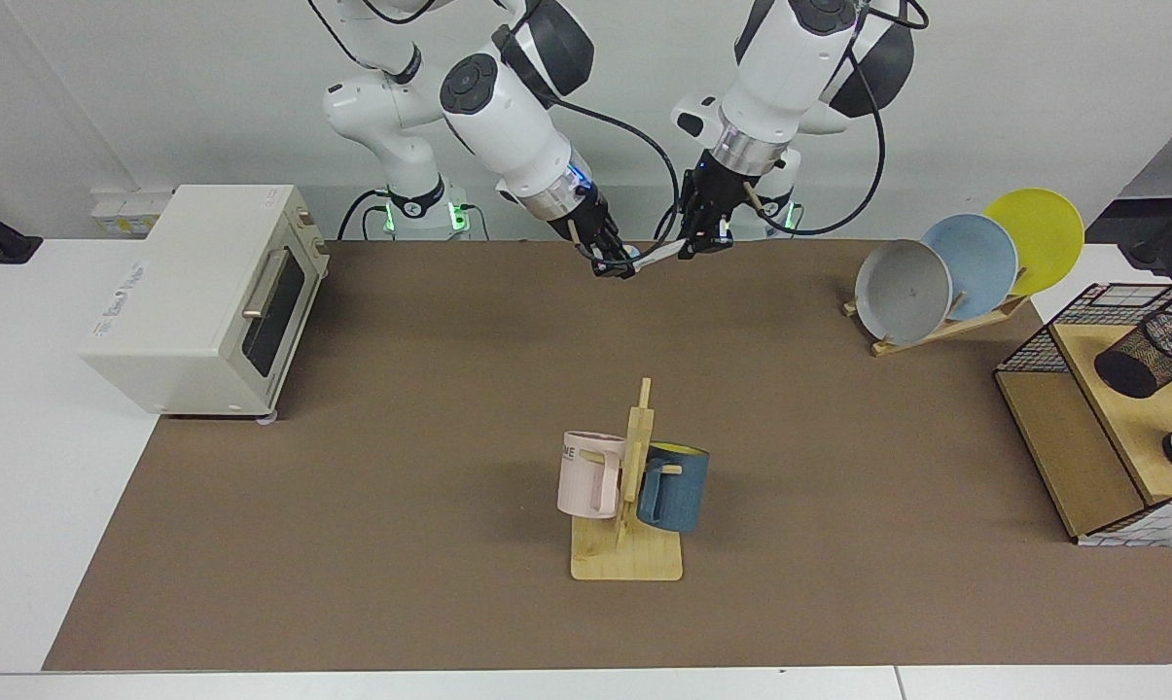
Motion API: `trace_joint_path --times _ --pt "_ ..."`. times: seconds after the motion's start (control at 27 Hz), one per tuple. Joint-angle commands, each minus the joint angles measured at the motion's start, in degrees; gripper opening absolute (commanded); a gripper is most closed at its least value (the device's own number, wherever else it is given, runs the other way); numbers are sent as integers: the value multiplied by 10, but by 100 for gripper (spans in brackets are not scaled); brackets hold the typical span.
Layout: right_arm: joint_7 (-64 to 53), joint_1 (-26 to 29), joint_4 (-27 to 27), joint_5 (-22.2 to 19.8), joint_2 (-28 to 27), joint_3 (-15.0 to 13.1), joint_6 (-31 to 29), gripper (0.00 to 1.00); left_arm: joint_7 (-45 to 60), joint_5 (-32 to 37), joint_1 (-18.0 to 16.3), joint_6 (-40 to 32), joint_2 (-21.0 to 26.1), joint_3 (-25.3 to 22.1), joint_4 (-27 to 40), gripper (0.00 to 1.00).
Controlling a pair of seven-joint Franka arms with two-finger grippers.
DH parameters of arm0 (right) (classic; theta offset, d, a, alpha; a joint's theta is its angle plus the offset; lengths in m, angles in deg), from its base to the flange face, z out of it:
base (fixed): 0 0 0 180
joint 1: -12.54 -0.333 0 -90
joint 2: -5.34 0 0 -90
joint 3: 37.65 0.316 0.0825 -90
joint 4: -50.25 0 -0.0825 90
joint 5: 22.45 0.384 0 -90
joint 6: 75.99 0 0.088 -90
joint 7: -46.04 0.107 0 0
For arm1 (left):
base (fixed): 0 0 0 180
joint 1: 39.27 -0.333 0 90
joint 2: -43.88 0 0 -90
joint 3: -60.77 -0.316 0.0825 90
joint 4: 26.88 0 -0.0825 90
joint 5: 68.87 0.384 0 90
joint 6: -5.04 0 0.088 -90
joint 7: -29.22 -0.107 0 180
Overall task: Put markers into pen holder
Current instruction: 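Open the right gripper and withdraw while the left gripper holds the marker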
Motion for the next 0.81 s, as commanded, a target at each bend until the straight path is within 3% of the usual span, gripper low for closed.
trace_joint_path --times 0.0,0.04,0.07,0.37,0.63,0.78 --pt "3 -4 18 -14 9 0 -1 97 10 18 10 15 -12 -8 10 0" --pt "-4 -4 17 -14 9 0 -2 92 10 21 9 15 -12 -8 10 0" --pt "-11 -5 16 -14 9 0 -2 100 11 22 9 14 -12 -8 11 0" --pt "-45 4 12 -20 10 -7 16 100 10 45 8 5 -14 -8 11 0" --pt "-166 33 7 -98 20 -9 84 100 5 65 2 0 -14 -12 12 0" --pt "-281 77 6 -120 21 -9 128 100 5 72 1 -1 -14 -14 12 0"
